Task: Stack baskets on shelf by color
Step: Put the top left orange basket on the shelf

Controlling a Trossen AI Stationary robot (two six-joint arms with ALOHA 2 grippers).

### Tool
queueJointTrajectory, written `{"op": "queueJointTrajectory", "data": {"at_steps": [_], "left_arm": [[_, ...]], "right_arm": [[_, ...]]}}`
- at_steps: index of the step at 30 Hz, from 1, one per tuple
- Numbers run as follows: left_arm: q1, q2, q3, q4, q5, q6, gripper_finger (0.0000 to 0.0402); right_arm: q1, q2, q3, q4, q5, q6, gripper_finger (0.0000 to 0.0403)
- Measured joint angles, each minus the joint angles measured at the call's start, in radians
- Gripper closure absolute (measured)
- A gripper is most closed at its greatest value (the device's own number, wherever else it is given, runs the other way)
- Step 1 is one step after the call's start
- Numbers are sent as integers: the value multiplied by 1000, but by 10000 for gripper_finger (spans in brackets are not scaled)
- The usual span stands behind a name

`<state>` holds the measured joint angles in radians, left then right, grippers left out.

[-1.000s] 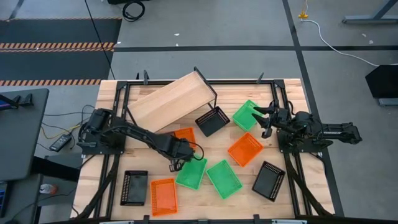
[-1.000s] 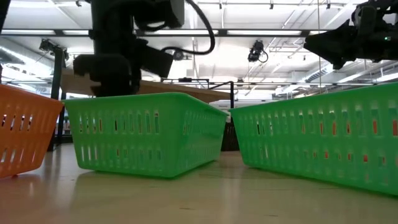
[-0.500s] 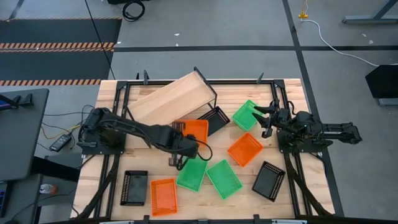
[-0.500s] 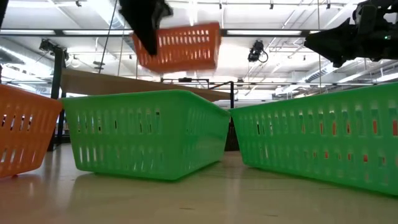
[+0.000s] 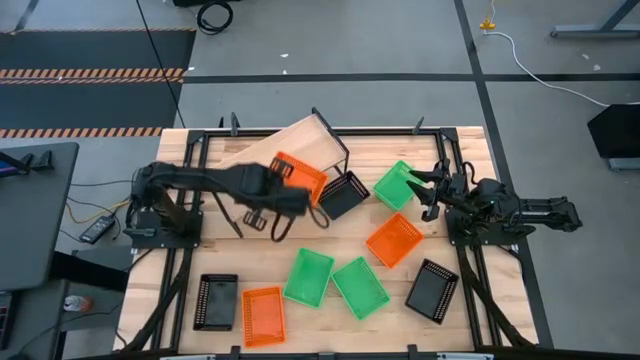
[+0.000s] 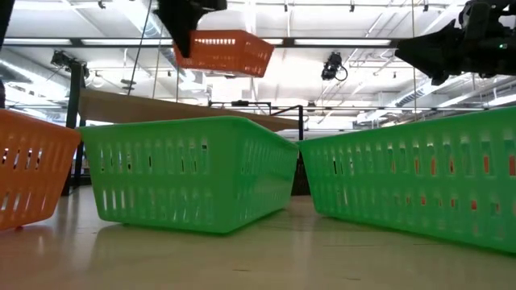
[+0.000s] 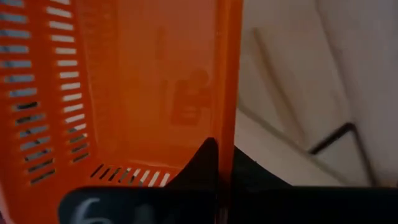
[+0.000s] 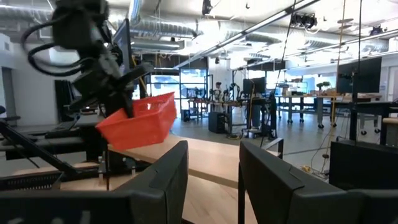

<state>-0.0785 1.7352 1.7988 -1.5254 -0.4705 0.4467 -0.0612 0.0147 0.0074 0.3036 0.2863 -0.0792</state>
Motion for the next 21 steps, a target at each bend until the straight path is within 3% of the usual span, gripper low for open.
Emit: {"op": "queueJointTrajectory", "data": {"at_steps": [12, 21], "left_arm": [[284, -7, 4, 232, 117, 458, 397], [452, 2, -8, 306, 304, 691, 395]], "right_arm": [[0, 0, 0, 2, 0, 1, 251], [0, 0, 0, 1, -2, 45, 251]]}}
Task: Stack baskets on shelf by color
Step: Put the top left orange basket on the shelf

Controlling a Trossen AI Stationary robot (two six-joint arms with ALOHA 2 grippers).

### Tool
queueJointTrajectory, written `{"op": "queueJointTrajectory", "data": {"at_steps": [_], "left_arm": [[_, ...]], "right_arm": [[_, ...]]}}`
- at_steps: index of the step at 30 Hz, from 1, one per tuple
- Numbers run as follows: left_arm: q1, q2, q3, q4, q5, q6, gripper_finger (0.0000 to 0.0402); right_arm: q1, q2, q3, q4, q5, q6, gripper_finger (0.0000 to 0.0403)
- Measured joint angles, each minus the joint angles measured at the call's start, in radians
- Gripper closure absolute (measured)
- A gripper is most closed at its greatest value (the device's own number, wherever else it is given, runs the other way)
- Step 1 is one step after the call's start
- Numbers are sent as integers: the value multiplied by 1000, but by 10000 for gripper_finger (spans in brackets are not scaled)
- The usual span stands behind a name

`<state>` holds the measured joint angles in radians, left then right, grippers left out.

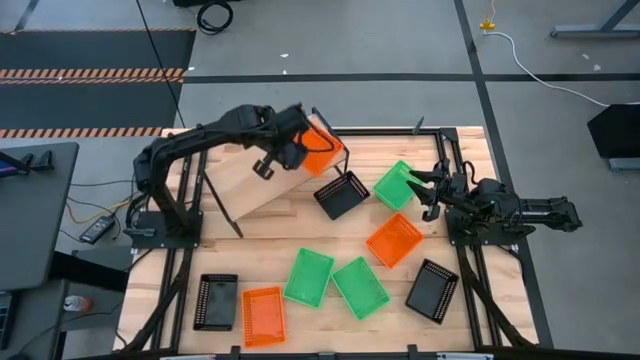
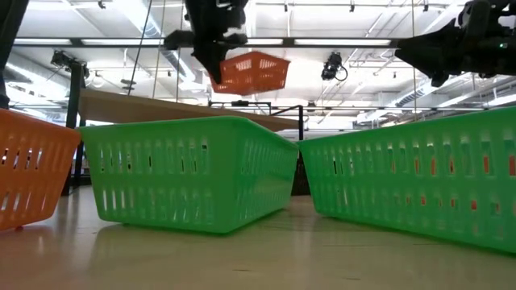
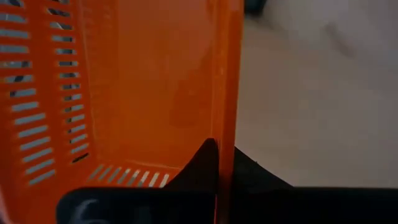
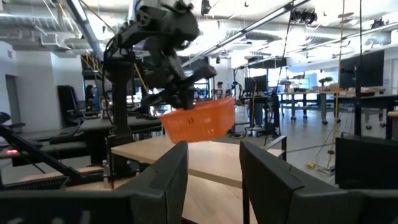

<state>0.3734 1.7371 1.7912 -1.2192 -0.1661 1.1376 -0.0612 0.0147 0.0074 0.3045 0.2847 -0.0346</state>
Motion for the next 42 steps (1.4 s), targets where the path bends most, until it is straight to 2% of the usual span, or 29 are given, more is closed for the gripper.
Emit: {"op": "queueJointTrajectory", "data": {"at_steps": [13, 26, 34, 42], "left_arm": [[148, 60, 0, 43, 40, 194, 391], [162, 116, 0, 59, 116, 320, 389], [169, 127, 0, 175, 74, 235, 344], [155, 116, 3, 154, 6, 174, 283]], "right_arm": [[0, 0, 0, -11, -48, 43, 251], [1, 0, 0, -41, -73, 43, 251], [2, 0, 0, -61, -81, 69, 251], [2, 0, 0, -60, -80, 69, 251]]}}
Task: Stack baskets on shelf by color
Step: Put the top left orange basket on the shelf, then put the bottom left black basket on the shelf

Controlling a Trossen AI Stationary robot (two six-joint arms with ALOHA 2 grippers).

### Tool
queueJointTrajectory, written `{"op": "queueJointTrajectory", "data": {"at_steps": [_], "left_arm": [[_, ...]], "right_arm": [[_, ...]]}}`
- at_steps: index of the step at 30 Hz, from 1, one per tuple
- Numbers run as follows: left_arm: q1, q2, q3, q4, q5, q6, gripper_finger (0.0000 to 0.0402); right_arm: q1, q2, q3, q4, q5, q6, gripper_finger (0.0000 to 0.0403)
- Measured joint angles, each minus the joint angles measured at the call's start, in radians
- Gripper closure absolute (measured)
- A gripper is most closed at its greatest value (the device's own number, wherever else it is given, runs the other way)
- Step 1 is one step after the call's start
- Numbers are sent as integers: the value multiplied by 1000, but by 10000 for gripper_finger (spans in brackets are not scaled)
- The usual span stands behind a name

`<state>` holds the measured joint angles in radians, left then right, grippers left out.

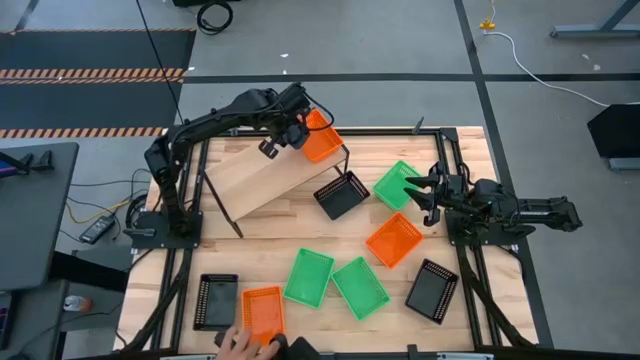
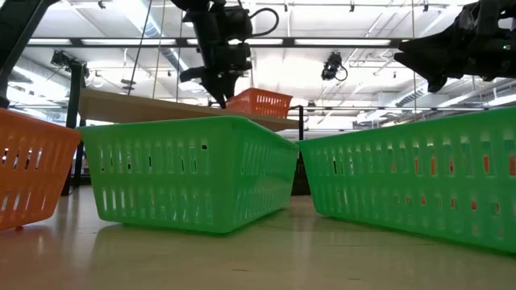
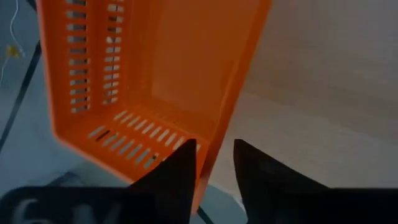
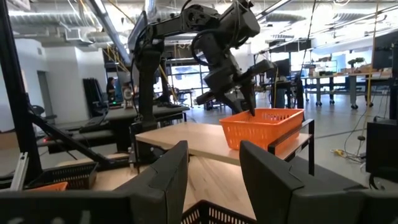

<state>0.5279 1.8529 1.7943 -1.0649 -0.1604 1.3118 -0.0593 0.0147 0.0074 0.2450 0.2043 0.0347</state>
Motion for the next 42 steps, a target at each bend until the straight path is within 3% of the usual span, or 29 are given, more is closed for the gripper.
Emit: {"op": "queueJointTrajectory", "data": {"at_steps": [7, 11, 15, 19, 23, 29, 35, 42], "left_arm": [[-78, -41, 0, -10, -223, -144, 252], [-146, -107, 0, -36, -277, -242, 248], [-232, -188, 0, -73, -303, -465, 250], [-337, -243, 0, -182, -257, -760, 250], [-455, -256, 0, -273, -142, -1062, 255], [-649, -257, 0, -273, 4, -1515, 259], [-896, -233, 0, -237, 11, -1804, 260], [-1133, -146, 0, -167, 4, -2033, 260]], "right_arm": [[0, 0, 0, 6, 0, 0, 251], [0, 0, 0, 8, 1, -1, 251], [0, 0, 0, 13, 1, 1, 251], [0, 0, 0, 48, 2, 15, 251], [0, 0, 0, 145, 2, 4, 251], [0, 0, 0, 268, 3, -35, 251], [0, 0, 0, 275, 3, -3, 251], [0, 0, 0, 267, 4, 35, 251]]}}
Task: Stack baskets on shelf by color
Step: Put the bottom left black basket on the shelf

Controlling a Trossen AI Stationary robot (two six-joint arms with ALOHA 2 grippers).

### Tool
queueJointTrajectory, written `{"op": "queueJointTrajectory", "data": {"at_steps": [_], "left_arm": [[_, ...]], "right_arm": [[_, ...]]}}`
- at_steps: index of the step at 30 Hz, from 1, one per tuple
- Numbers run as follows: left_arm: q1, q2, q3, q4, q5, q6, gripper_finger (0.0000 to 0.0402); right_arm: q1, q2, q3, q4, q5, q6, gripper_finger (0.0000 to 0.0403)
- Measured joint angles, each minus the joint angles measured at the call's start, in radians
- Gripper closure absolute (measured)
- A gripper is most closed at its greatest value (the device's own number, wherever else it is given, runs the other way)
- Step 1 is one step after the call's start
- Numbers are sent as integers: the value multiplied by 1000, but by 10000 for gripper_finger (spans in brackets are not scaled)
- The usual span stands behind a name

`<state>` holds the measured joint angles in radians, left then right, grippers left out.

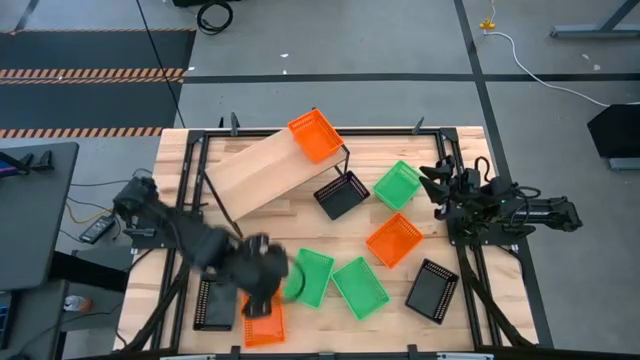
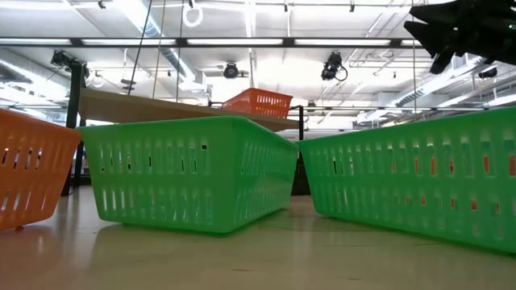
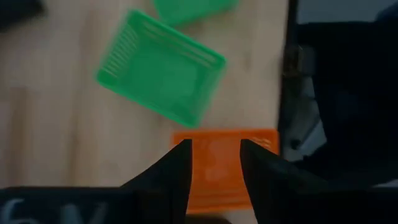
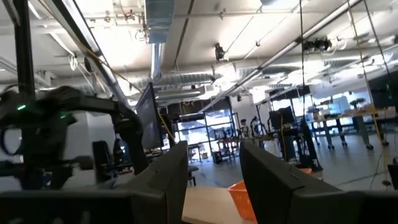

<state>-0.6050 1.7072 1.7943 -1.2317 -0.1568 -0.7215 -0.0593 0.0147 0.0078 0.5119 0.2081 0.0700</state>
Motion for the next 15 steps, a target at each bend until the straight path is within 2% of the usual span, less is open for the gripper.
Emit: {"op": "queueJointTrajectory", "data": {"at_steps": [3, 9, 15], "left_arm": [[-72, 55, 0, 5, 23, -109, 260], [-191, 134, 0, -23, 138, -273, 262], [-302, 161, -2, -104, 154, -449, 259]], "right_arm": [[0, 0, 0, -3, 1, 29, 251], [0, 0, 0, -18, -1, 70, 251], [0, 0, 0, -28, -3, 88, 251]]}}
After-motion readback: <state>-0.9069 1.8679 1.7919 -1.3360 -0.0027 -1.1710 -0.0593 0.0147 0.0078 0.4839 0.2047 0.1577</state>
